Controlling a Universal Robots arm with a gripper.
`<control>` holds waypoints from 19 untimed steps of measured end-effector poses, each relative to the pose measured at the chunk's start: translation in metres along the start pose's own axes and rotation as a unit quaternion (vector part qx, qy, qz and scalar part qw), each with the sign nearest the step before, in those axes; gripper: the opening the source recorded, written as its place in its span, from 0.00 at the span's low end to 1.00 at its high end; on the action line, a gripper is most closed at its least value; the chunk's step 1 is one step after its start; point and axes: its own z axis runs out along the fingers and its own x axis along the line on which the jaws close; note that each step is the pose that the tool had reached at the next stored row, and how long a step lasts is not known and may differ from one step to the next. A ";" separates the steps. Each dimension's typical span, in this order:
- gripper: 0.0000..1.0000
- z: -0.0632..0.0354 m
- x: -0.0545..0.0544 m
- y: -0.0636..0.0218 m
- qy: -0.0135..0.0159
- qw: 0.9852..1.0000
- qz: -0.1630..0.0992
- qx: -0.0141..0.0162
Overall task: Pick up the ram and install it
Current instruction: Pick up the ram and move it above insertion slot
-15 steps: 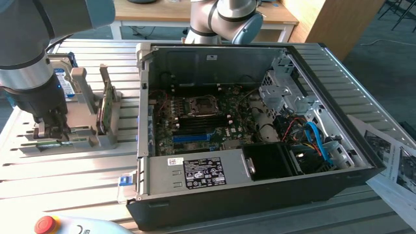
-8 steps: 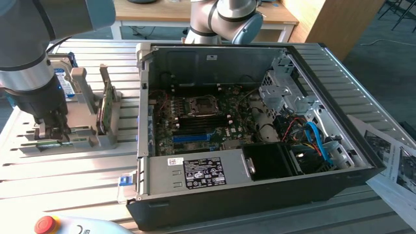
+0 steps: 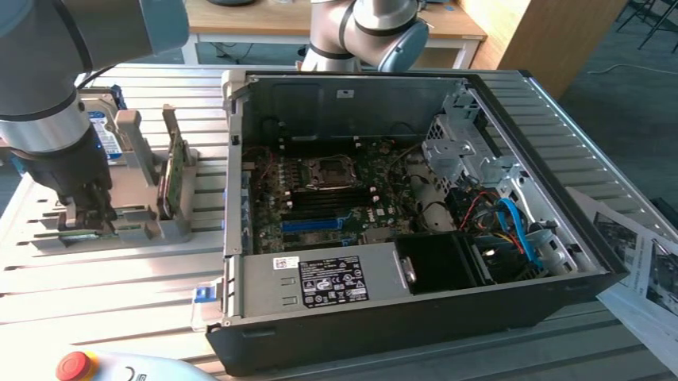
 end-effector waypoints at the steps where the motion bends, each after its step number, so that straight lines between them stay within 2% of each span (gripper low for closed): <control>1: 0.29 0.0000 0.000 0.0000 0.000 1.000 0.000 0.000; 19: 0.29 0.0037 -0.002 0.0053 0.000 1.000 0.000 0.000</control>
